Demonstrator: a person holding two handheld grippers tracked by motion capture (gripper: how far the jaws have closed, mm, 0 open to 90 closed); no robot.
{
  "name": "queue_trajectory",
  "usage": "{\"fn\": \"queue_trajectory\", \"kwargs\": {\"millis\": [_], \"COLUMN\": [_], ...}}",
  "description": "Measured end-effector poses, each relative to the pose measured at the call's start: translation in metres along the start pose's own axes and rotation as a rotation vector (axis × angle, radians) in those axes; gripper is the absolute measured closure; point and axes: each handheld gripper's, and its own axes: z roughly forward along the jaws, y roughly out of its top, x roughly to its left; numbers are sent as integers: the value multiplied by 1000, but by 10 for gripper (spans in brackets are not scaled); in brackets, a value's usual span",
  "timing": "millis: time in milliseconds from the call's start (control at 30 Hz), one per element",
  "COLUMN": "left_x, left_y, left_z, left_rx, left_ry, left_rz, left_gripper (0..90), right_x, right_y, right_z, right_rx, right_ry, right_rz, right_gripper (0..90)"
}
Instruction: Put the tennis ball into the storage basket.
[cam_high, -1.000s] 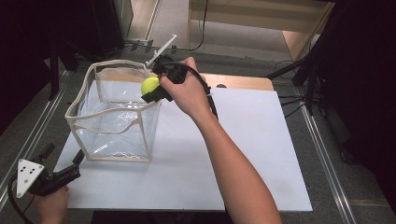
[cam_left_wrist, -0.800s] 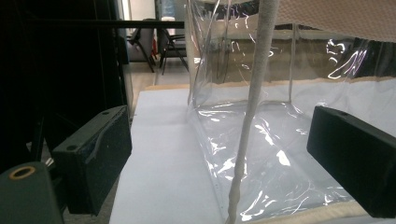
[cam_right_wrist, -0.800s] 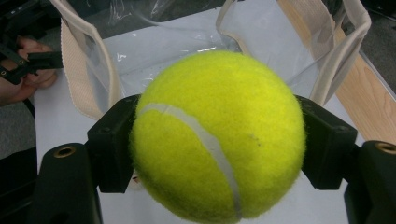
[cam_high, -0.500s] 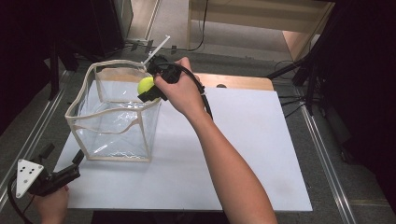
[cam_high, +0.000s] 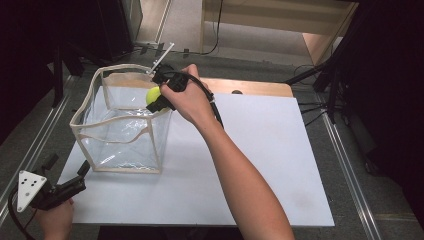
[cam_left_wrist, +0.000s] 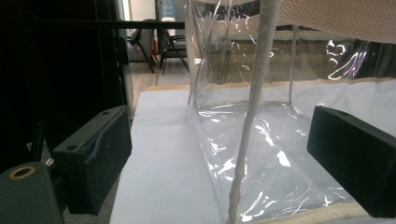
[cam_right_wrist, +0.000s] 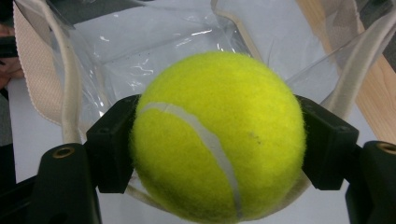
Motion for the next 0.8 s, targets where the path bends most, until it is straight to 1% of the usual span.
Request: {"fn": "queue_trajectory", "kwargs": {"millis": [33, 100, 133, 167, 200, 233, 267, 333, 433, 467, 500, 533, 633, 800], "left_x": [0, 0, 0, 0, 0, 0, 0, 0, 0, 0, 0, 0, 0, -1], "left_y": [0, 0, 0, 0, 0, 0, 0, 0, 0, 0, 0, 0, 0, 0], "left_z": [0, 0, 0, 0, 0, 0, 0, 0, 0, 0, 0, 0, 0, 0], "left_rx": [2, 0, 0, -1, 2, 2, 2, 2, 0, 0, 0, 1, 1, 3], "left_ry": [1, 0, -1, 0, 2, 2, 1, 2, 0, -1, -1, 0, 3, 2], "left_rz": [0, 0, 0, 0, 0, 0, 0, 1, 2, 1, 3, 2, 4, 6], "left_gripper": [69, 69, 69, 69, 69, 69, 69, 69, 69, 69, 69, 69, 69, 69], "right_x": [1, 3, 3, 5, 5, 4, 5, 4, 3, 2, 2, 2, 3, 3], "right_y": [0, 1, 2, 2, 2, 2, 1, -1, -4, -6, -7, -8, -14, -25], "right_z": [1, 1, 0, -1, -3, -5, -7, -10, -16, -18, -20, -21, -26, -30], "right_rx": [8, -5, -8, -13, -12, -21, -28, -48, -71, -82, -81, -87, -96, -107], "right_ry": [-3, 4, 9, -8, -31, -25, -17, -25, -15, -13, -2, 1, -3, 0], "right_rz": [-1, -3, -9, 1, 4, -7, 4, 3, 14, 10, 12, 2, 18, 13], "right_gripper": [219, 143, 125, 124, 97, 85, 84, 84, 80, 42, 0, 0, 0, 0]}}
